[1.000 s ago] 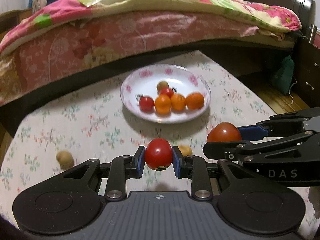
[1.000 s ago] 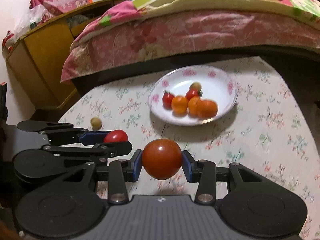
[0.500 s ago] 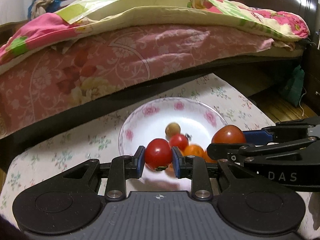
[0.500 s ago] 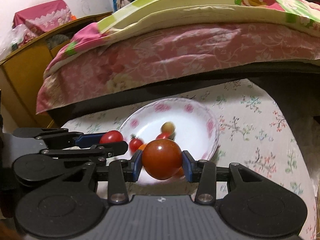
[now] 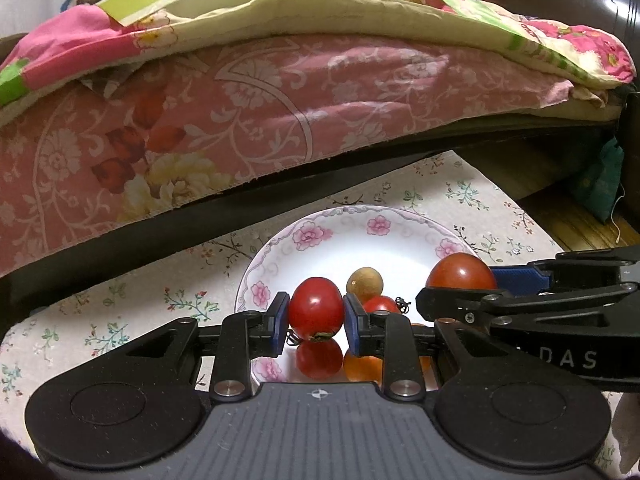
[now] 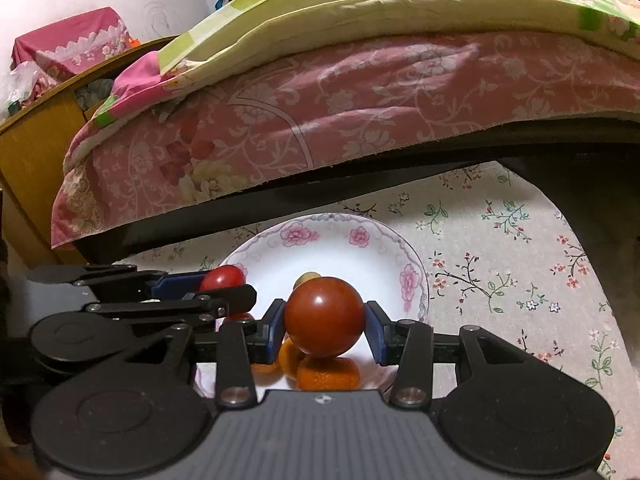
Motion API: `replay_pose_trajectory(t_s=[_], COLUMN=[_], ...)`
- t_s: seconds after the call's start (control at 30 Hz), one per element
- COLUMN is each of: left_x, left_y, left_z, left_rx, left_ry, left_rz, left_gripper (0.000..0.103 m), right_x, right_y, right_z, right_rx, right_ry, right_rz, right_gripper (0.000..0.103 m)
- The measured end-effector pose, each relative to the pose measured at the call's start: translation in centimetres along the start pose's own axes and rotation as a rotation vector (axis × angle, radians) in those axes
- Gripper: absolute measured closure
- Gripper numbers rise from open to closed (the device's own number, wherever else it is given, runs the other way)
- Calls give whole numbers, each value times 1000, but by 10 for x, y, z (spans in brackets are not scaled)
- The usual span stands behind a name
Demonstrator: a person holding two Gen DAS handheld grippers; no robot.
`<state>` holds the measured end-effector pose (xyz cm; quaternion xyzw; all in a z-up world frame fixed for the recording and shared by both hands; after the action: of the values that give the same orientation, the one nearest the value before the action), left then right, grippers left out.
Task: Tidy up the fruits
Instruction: 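Carry both tomatoes to the white plate and open both grippers, then withdraw both grippers and move the right gripper toward a yellow-brown fruit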
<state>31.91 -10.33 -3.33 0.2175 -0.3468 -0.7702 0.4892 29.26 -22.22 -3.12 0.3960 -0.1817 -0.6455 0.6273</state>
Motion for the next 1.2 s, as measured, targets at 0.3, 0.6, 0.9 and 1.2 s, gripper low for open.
replay_pose_trajectory(t_s=[0.3, 0.6, 0.9, 1.2], left_x=[-2, -4, -13, -29], left_y=[4, 4, -6, -47], left_z=[2, 18, 57, 93], left_rx=[10, 24, 36, -16], left_ry=[10, 23, 45, 55], left_rz=[2, -3, -4, 2], left_gripper=[55, 54, 45, 41], right_x=[3, 0, -26, -52], right_y=[4, 7, -2, -49], right_z=[2, 16, 46, 67], right_rx=[26, 57, 64, -20], right_ry=[-14, -22, 25, 40], right_rz=[0, 14, 33, 70], right_gripper=[61, 60, 60, 60])
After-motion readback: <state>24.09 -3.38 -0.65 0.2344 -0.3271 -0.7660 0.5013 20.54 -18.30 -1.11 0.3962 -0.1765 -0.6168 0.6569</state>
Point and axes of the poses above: each gripper's, at about its wrist camera, not at the fingertips, and z roughly against the way its jaws point, x to its right, y to its top, the point moved 5 cm from there along -z, roughly the way its jaws point, and after that the axes turned 3 degrees about x, right-handed, at the moved point
